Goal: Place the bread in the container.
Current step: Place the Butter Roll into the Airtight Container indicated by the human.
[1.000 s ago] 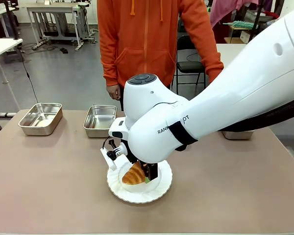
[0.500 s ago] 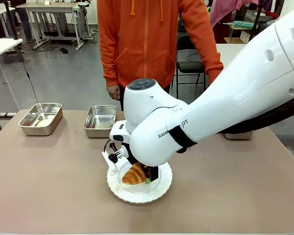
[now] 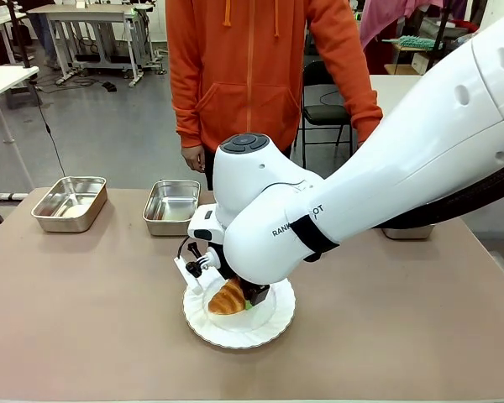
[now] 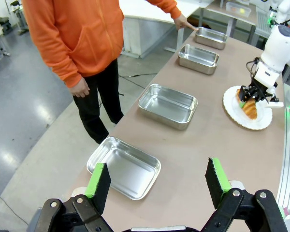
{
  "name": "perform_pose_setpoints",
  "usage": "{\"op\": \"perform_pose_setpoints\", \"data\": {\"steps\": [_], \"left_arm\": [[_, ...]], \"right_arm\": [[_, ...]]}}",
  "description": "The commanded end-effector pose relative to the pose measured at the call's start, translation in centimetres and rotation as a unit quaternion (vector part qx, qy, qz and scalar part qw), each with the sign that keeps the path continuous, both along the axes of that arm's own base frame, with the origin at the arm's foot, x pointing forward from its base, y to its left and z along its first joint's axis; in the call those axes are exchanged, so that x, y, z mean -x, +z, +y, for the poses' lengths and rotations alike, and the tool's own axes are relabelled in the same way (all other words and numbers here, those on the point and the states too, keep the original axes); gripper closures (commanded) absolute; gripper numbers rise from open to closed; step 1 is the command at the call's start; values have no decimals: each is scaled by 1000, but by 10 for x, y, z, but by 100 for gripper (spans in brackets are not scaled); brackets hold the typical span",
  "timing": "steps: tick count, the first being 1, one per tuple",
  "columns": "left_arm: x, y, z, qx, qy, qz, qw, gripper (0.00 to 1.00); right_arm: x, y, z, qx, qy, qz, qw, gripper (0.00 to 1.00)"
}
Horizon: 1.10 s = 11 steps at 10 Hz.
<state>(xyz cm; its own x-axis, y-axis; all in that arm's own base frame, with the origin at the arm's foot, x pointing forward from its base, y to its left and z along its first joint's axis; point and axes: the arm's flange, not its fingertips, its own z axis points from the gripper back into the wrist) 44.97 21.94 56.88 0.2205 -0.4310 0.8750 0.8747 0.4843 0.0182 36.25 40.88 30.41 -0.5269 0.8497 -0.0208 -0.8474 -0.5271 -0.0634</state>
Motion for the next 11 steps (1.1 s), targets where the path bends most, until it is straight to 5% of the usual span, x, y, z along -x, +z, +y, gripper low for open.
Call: {"op": "perform_pose_setpoints", "data": {"steps": [1,4,5,8,11], "left_arm": [[2,2,-1,2,-6,-5,1000,0],[2,2,-1,2,-6,-5,1000,0],[2,2,-1,2,-6,-5,1000,0],[2,2,-1,2,-6,-5,1000,0],[2,2,-1,2,-6,-5,1000,0]], "right_arm": [[0,-1,0,0,-5,-1,1000,60],[0,2,0,0,0,-1,1000,52],[-6,12,8,10,-51,-24,998,59],[-1,108,-15,27,-167,-61,984,59],[-11,181,-88,-1,-365,-59,929,59]]}}
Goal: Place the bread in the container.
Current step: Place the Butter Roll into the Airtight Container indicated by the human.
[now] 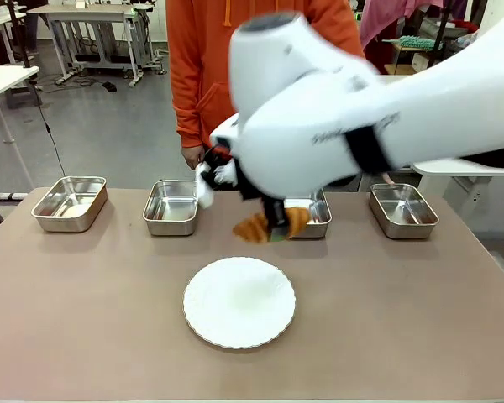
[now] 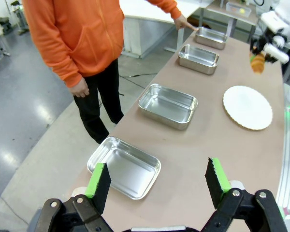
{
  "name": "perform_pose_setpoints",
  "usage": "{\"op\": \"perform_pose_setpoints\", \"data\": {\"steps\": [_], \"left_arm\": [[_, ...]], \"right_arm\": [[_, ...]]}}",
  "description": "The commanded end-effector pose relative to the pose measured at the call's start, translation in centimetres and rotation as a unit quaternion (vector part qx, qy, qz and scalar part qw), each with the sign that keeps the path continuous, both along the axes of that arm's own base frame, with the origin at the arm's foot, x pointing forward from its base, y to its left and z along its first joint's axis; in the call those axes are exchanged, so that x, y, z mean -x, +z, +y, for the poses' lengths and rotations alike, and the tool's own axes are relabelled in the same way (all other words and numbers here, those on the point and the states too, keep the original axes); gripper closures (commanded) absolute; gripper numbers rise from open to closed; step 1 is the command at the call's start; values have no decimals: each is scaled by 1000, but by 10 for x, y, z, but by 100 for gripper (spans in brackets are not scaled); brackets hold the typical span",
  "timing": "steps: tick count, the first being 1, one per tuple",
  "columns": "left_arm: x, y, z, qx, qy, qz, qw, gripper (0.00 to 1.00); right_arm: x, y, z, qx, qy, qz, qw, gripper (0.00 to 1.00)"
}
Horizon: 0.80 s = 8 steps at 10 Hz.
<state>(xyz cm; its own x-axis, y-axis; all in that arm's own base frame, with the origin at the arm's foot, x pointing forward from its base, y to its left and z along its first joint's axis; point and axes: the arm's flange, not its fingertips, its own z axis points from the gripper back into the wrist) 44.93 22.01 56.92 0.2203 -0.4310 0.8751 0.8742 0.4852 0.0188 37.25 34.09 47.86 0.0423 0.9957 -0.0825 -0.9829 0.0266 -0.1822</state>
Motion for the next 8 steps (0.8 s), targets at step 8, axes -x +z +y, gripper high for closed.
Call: {"op": "perform_pose_setpoints", "data": {"steps": [8], "left_arm": [[2,1,-1,2,-6,-5,1000,0]], "right_arm": [[-37,31,-152,-90,-379,1,921,59]]}}
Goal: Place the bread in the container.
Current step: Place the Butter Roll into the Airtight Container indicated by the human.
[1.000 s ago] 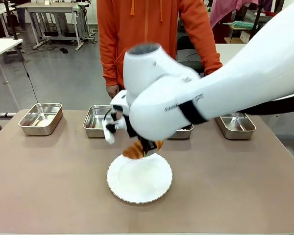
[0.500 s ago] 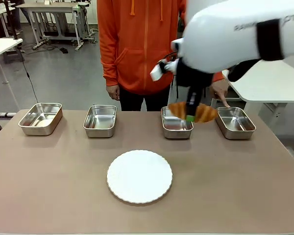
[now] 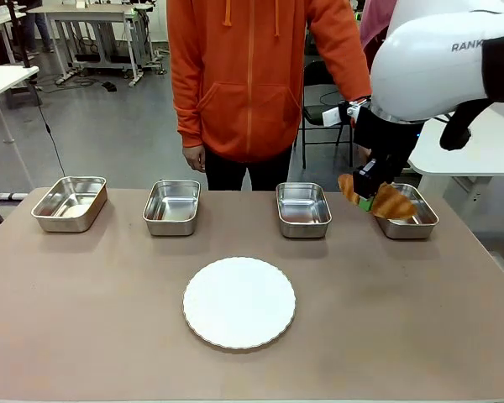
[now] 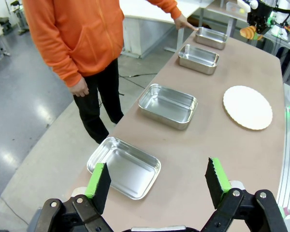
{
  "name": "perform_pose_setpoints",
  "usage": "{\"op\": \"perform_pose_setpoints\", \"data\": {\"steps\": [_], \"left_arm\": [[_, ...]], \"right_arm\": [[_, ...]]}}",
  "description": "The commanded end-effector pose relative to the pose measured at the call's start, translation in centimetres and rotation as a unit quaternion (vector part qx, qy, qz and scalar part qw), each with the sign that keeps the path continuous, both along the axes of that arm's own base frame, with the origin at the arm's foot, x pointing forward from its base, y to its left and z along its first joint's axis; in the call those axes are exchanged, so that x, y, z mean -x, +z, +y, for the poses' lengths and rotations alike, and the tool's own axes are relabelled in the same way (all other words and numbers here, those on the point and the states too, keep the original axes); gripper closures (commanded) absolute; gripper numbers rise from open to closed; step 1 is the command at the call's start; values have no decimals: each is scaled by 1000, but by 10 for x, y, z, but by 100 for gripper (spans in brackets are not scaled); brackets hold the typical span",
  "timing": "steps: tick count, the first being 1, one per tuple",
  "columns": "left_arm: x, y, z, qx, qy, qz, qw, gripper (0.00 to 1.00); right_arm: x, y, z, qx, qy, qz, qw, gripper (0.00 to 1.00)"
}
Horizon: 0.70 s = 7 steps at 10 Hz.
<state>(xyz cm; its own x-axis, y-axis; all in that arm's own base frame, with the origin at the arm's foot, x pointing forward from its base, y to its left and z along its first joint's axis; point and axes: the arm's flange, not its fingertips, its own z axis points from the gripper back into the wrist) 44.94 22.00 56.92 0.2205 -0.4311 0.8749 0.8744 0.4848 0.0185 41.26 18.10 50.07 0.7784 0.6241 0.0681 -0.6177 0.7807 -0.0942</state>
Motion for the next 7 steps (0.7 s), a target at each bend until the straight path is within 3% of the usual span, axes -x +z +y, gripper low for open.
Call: {"op": "perform_pose_setpoints", "data": {"steps": [1,3,4,7], "left_arm": [[2,1,-1,2,-6,-5,1000,0],[2,1,-1,2,-6,-5,1000,0],[2,1,-1,2,-6,-5,1000,0],[2,1,-1,2,-6,-5,1000,0]], "right_arm": [[3,9,8,1,35,-8,999,59],[3,3,7,0,12,-3,1000,59],[-25,15,-22,-23,-58,-19,998,59],[-83,23,-97,-69,-178,-39,981,59]]}}
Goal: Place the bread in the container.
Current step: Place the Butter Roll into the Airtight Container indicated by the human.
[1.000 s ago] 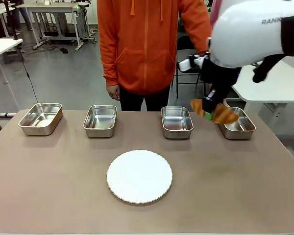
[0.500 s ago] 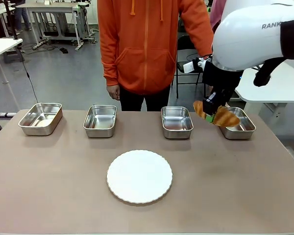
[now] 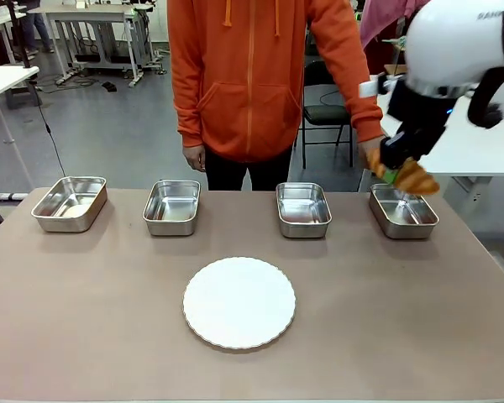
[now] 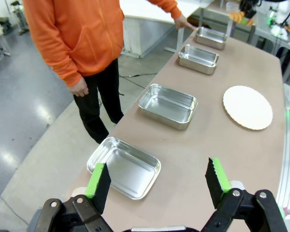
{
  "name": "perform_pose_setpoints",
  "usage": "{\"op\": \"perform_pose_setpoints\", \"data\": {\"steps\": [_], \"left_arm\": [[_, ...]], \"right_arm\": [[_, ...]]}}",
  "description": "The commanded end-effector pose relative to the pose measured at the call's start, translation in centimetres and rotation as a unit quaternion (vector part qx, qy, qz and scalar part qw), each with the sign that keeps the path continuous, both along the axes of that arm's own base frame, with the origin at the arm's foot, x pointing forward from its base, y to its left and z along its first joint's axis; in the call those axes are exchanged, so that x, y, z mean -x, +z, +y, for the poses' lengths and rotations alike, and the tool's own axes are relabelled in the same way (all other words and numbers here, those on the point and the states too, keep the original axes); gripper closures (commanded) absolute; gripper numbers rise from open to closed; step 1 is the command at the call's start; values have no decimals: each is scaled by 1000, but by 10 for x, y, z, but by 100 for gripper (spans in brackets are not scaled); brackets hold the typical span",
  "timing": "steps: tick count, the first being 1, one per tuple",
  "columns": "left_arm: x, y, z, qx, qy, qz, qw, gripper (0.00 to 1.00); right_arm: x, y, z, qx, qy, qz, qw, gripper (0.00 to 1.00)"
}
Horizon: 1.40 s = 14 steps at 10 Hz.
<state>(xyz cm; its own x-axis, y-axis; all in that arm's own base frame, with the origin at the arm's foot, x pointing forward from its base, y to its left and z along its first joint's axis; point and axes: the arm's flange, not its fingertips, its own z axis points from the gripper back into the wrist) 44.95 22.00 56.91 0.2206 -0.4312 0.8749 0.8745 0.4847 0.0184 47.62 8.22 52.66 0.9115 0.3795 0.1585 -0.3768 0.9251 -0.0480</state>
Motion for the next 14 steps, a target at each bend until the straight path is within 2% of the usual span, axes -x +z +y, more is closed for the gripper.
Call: {"op": "perform_pose_setpoints", "data": {"steps": [1,3,5,6,7,8,10,11,14], "left_arm": [[2,2,-1,2,-6,-5,1000,0],[2,2,-1,2,-6,-5,1000,0],[2,2,-1,2,-6,-5,1000,0],[2,2,-1,2,-6,-5,1000,0],[2,2,-1,2,-6,-5,1000,0],[2,2,-1,2,-6,-5,1000,0],[2,2,-1,2,-6,-5,1000,0],[2,2,-1,2,-6,-5,1000,0],[2,2,-1,2,-6,-5,1000,0]], "right_arm": [[-39,-11,-23,-45,-71,-13,996,59],[-75,-44,-53,-74,-113,-8,991,59],[-90,-76,-62,-78,-128,5,989,59],[-93,-81,-64,-81,-133,9,988,59],[-80,-67,-58,-87,-133,42,986,59],[-88,-89,-67,-68,-117,13,991,59],[-88,-89,-67,-68,-117,13,991,59],[-87,-92,-63,-70,-117,25,990,59],[-111,-118,-66,-37,-144,17,989,59]]}}
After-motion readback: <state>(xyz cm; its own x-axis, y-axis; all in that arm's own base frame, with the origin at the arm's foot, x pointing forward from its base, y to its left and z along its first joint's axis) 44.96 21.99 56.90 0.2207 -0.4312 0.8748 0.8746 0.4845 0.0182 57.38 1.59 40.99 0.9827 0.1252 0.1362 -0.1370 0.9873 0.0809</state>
